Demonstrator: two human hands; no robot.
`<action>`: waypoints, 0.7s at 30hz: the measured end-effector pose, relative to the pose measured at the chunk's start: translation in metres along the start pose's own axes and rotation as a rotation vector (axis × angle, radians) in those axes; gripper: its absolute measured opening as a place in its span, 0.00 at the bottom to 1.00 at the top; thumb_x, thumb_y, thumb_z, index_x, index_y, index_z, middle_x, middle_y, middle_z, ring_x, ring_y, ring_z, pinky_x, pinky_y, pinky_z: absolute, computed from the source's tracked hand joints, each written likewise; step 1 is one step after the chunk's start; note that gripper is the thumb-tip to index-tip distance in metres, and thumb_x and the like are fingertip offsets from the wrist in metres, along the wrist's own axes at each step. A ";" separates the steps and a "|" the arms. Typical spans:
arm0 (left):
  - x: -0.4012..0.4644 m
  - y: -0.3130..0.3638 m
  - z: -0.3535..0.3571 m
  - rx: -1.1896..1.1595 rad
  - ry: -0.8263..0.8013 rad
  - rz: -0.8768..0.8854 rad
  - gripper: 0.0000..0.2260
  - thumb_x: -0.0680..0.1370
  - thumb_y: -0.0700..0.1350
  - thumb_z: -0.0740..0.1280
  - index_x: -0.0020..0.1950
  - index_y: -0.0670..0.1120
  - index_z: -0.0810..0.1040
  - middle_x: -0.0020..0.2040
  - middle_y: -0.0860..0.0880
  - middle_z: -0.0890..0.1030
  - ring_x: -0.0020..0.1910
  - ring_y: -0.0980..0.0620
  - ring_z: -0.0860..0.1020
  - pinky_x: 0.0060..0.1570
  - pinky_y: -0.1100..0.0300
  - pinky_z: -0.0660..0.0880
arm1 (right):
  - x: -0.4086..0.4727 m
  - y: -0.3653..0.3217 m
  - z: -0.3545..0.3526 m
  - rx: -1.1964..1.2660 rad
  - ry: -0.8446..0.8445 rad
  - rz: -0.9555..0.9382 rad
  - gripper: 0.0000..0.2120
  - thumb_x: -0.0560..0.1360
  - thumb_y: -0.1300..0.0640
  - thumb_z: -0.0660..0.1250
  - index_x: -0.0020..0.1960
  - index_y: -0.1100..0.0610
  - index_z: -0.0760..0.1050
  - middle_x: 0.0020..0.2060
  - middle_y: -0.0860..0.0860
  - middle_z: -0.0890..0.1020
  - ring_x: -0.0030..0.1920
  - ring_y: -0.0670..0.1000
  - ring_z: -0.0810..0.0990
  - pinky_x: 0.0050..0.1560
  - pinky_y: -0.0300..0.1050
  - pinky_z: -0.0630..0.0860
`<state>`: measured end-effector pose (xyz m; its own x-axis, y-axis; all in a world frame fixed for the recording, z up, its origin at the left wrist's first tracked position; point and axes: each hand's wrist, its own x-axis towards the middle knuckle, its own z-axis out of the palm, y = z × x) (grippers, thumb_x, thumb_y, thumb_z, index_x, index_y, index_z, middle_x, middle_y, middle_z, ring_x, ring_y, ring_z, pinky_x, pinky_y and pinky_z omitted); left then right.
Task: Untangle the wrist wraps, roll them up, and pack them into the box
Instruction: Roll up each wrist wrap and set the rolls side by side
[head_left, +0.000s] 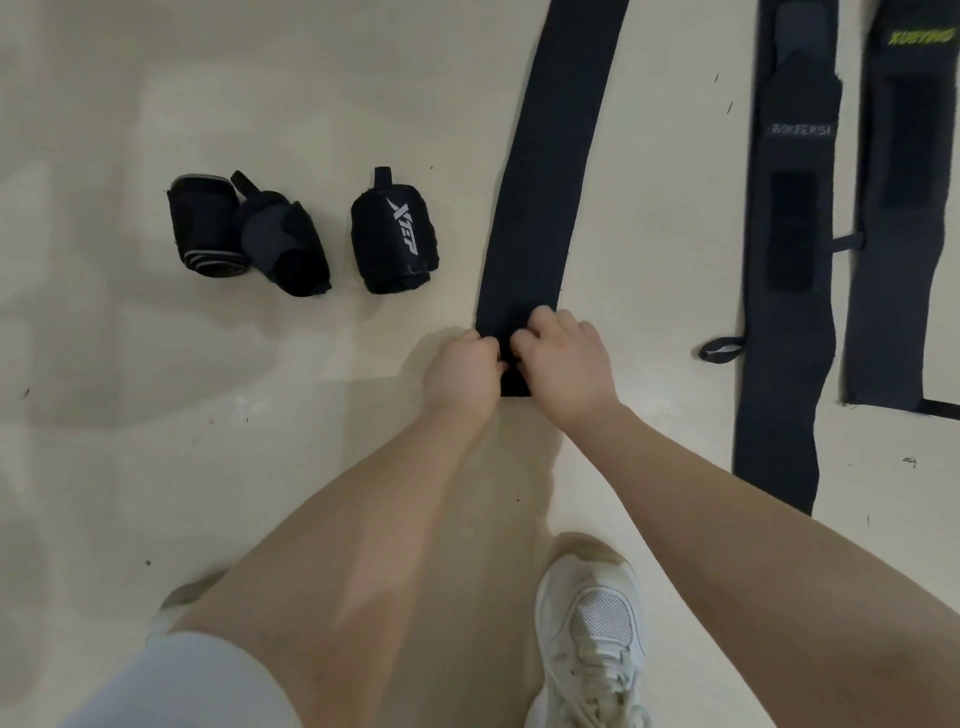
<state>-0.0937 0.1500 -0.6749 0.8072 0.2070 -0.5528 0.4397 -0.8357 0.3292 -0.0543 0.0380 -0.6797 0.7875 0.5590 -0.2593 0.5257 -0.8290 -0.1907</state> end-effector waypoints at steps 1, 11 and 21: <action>0.003 0.002 -0.001 0.004 -0.015 -0.040 0.09 0.80 0.43 0.61 0.51 0.39 0.76 0.51 0.41 0.77 0.50 0.43 0.75 0.39 0.55 0.66 | -0.003 -0.001 0.004 0.013 0.019 -0.059 0.08 0.61 0.63 0.75 0.35 0.59 0.76 0.35 0.54 0.76 0.34 0.56 0.75 0.33 0.41 0.63; 0.004 -0.010 0.001 -0.173 0.047 -0.005 0.05 0.79 0.39 0.61 0.49 0.41 0.75 0.48 0.46 0.72 0.46 0.47 0.72 0.42 0.60 0.69 | -0.006 0.011 0.014 0.120 0.019 -0.132 0.16 0.71 0.48 0.60 0.34 0.55 0.82 0.36 0.51 0.77 0.36 0.55 0.76 0.37 0.43 0.65; 0.000 -0.023 -0.012 -0.032 0.075 0.122 0.09 0.79 0.45 0.63 0.57 0.44 0.75 0.52 0.46 0.79 0.51 0.46 0.75 0.48 0.51 0.72 | 0.014 0.005 0.006 0.550 -0.150 0.355 0.13 0.74 0.50 0.68 0.48 0.54 0.66 0.39 0.49 0.75 0.44 0.54 0.76 0.47 0.47 0.68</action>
<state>-0.0995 0.1754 -0.6734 0.8820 0.1437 -0.4487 0.3481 -0.8406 0.4151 -0.0424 0.0414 -0.6903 0.8086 0.2822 -0.5162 -0.0290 -0.8573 -0.5141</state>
